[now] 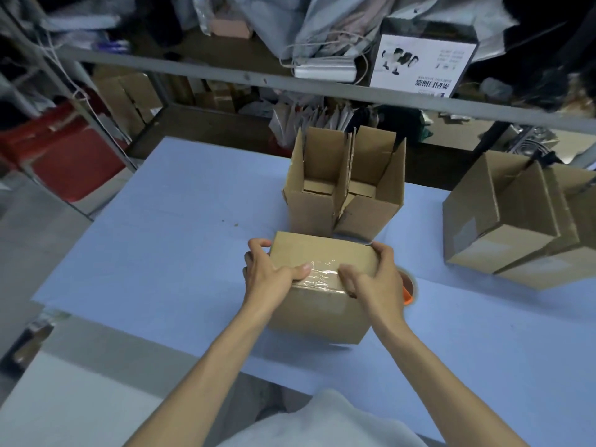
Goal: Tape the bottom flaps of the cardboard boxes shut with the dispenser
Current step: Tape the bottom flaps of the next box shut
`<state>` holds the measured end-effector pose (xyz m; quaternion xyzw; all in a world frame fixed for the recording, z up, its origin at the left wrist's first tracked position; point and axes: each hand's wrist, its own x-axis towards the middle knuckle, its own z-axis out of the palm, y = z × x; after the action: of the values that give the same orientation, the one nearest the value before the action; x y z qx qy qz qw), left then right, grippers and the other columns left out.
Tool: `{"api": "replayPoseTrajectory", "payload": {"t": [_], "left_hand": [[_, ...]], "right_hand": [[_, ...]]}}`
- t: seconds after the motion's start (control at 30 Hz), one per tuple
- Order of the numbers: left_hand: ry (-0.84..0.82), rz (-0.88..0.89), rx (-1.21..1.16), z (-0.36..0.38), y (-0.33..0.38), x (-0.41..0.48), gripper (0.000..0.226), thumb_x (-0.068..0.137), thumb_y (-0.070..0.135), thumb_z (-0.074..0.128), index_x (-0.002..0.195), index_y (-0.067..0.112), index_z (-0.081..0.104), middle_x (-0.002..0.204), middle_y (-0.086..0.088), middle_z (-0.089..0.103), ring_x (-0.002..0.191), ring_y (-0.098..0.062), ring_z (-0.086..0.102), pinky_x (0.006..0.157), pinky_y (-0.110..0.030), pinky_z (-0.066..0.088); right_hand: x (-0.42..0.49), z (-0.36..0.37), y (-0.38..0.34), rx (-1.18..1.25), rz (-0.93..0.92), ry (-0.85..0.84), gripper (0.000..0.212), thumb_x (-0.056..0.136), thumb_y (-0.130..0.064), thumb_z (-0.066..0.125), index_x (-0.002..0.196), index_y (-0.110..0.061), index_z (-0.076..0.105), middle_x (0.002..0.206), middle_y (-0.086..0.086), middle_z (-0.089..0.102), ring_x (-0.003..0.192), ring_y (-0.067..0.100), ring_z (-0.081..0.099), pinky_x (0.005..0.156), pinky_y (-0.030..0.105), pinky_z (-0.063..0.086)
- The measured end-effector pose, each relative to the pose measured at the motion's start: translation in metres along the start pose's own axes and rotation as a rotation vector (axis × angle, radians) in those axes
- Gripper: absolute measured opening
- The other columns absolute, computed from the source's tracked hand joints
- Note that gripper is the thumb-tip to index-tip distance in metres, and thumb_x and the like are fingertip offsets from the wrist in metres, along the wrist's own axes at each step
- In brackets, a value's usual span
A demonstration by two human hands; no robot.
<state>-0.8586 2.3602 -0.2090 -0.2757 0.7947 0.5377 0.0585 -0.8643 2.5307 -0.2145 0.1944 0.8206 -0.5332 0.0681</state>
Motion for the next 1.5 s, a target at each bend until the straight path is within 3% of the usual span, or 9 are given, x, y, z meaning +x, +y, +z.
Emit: {"api": "replayPoseTrajectory", "payload": {"t": [0.1,0.3,0.43,0.63,0.77,0.9,1.07,1.3,1.5], "left_hand": [[0.049,0.006,0.036,0.005,0.0,-0.003,0.064,0.07,0.035,0.08,0.111,0.03,0.031,0.119,0.003,0.038,0.116,-0.025,0.041,0.094,-0.042,0.041],[0.106,-0.024,0.115,0.007,0.0,-0.002,0.064,0.069,0.044,0.076,0.11,0.024,0.031,0.115,0.005,0.034,0.115,-0.024,0.037,0.08,-0.035,0.038],[0.111,0.008,0.123,0.01,-0.001,-0.001,0.072,0.065,0.052,0.078,0.11,0.024,0.03,0.114,0.005,0.031,0.11,-0.019,0.032,0.081,-0.033,0.034],[0.062,-0.017,0.092,0.007,0.0,0.009,0.064,0.071,0.047,0.077,0.108,0.024,0.03,0.114,0.005,0.032,0.111,-0.019,0.031,0.079,-0.034,0.033],[0.037,-0.031,0.117,0.011,0.011,0.017,0.067,0.07,0.048,0.078,0.112,0.02,0.033,0.115,0.002,0.032,0.116,-0.023,0.03,0.081,-0.033,0.033],[0.198,0.472,0.214,0.007,0.009,0.012,0.06,0.073,0.045,0.078,0.121,0.024,0.05,0.12,0.006,0.041,0.112,-0.016,0.032,0.09,-0.024,0.035],[0.06,1.093,0.498,0.001,-0.008,0.014,0.025,0.085,0.044,0.065,0.083,0.019,0.07,0.079,0.008,0.061,0.075,-0.014,0.055,0.059,-0.028,0.045],[0.308,1.161,0.551,0.013,-0.005,0.016,0.03,0.093,0.028,0.056,0.066,0.015,0.059,0.063,0.003,0.053,0.061,-0.017,0.047,0.05,-0.028,0.032],[0.136,1.014,0.496,0.013,0.006,0.029,0.02,0.09,0.033,0.062,0.081,0.015,0.065,0.078,0.006,0.06,0.075,-0.017,0.054,0.06,-0.029,0.042]], "right_hand": [[-0.002,0.003,-0.006,-0.231,-0.067,0.09,0.083,0.051,-0.074,0.069,0.12,-0.039,0.037,0.114,-0.011,0.059,0.108,0.016,0.054,0.085,0.037,0.044],[0.001,0.003,-0.001,-0.062,-0.047,0.107,0.042,0.078,-0.045,0.061,0.116,-0.038,0.045,0.111,-0.007,0.061,0.111,0.022,0.054,0.085,0.038,0.042],[-0.002,0.008,-0.009,-0.237,-0.066,0.164,0.08,0.052,-0.075,0.067,0.118,-0.038,0.042,0.113,-0.011,0.062,0.108,0.018,0.056,0.085,0.037,0.044],[0.014,0.002,0.001,-0.046,-0.098,0.03,0.056,0.081,-0.034,0.067,0.131,-0.031,0.043,0.123,-0.003,0.05,0.117,0.023,0.05,0.097,0.035,0.039],[0.012,-0.005,-0.002,-0.305,-0.691,0.116,0.061,0.08,-0.044,0.07,0.136,-0.028,0.05,0.132,0.003,0.04,0.119,0.017,0.037,0.097,0.024,0.033],[0.017,0.001,0.003,-0.486,-1.052,-0.089,0.035,0.077,-0.034,0.076,0.106,-0.014,0.071,0.109,-0.001,0.068,0.102,0.024,0.062,0.081,0.038,0.053],[0.02,0.006,0.002,-0.513,-1.152,0.084,0.026,0.082,-0.028,0.067,0.099,-0.012,0.075,0.101,-0.003,0.074,0.092,0.022,0.07,0.077,0.027,0.054],[0.031,0.003,0.008,-0.537,-1.264,0.141,0.026,0.068,-0.006,0.084,0.093,-0.006,0.077,0.098,0.006,0.075,0.093,0.026,0.071,0.069,0.033,0.06],[0.042,0.005,-0.004,-0.491,-1.139,0.096,0.019,0.079,-0.022,0.076,0.097,-0.015,0.077,0.101,-0.002,0.074,0.097,0.017,0.07,0.065,0.025,0.057]]}}
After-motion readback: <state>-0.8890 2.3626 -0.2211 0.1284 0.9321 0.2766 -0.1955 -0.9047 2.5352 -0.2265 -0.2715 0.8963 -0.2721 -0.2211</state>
